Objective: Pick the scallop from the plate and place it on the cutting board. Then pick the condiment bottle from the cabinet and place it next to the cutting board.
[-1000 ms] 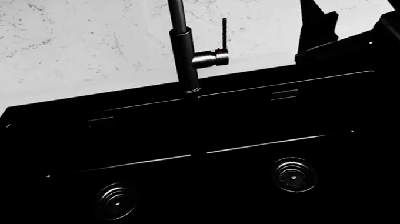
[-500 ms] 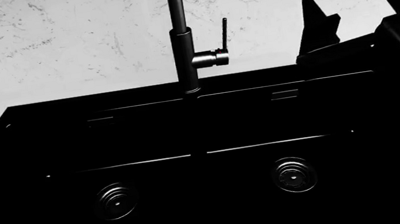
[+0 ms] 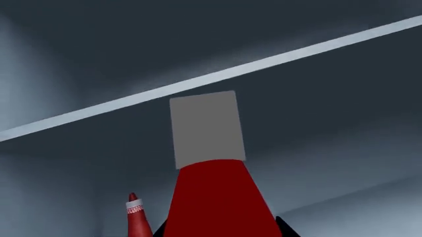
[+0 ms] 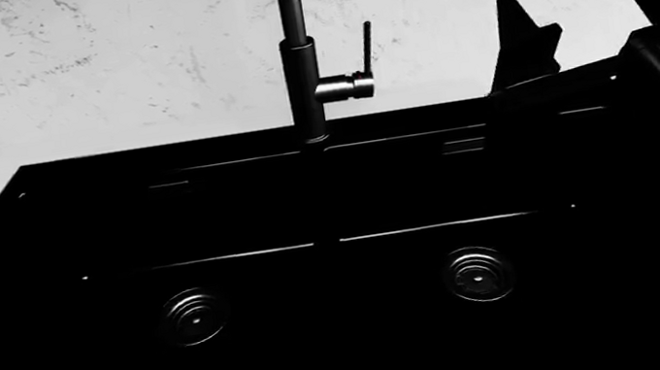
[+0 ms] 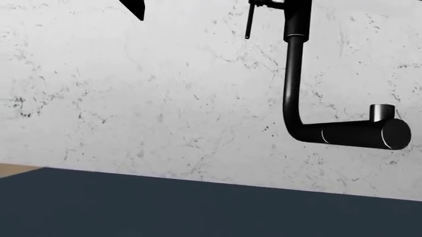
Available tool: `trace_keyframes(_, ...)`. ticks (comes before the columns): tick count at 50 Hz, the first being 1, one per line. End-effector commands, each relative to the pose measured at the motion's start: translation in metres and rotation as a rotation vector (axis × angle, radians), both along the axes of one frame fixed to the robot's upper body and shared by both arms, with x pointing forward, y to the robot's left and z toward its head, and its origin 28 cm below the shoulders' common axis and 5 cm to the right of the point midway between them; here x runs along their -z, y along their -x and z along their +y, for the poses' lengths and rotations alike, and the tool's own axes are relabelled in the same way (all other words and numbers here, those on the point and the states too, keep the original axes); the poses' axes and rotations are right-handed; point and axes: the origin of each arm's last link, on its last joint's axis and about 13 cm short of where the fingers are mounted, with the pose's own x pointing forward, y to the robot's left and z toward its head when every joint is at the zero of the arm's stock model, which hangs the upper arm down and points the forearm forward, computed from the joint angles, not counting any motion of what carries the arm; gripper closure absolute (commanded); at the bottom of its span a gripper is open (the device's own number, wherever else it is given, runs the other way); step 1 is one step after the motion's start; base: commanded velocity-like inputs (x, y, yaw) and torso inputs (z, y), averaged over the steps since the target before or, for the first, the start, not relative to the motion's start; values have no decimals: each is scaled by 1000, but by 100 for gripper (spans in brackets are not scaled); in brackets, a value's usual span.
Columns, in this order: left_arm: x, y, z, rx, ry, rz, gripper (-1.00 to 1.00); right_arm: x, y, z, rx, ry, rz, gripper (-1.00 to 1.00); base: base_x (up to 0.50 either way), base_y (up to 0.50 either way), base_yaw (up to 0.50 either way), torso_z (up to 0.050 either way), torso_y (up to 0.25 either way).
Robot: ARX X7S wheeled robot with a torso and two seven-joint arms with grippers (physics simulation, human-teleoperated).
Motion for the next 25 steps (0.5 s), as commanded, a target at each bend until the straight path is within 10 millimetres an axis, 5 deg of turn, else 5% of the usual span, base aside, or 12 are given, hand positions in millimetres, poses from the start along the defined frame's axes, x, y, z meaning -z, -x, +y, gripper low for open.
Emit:
trace_keyframes(1,7,13,0,7,8,-41,100,0,1,1,-2,-11,8,-100,-500,0,0,0,0)
trace_keyframes(25,9,6,-1,15,32,-10,100,4,1,1,0,-9,7,-100,-500,0,0,0,0)
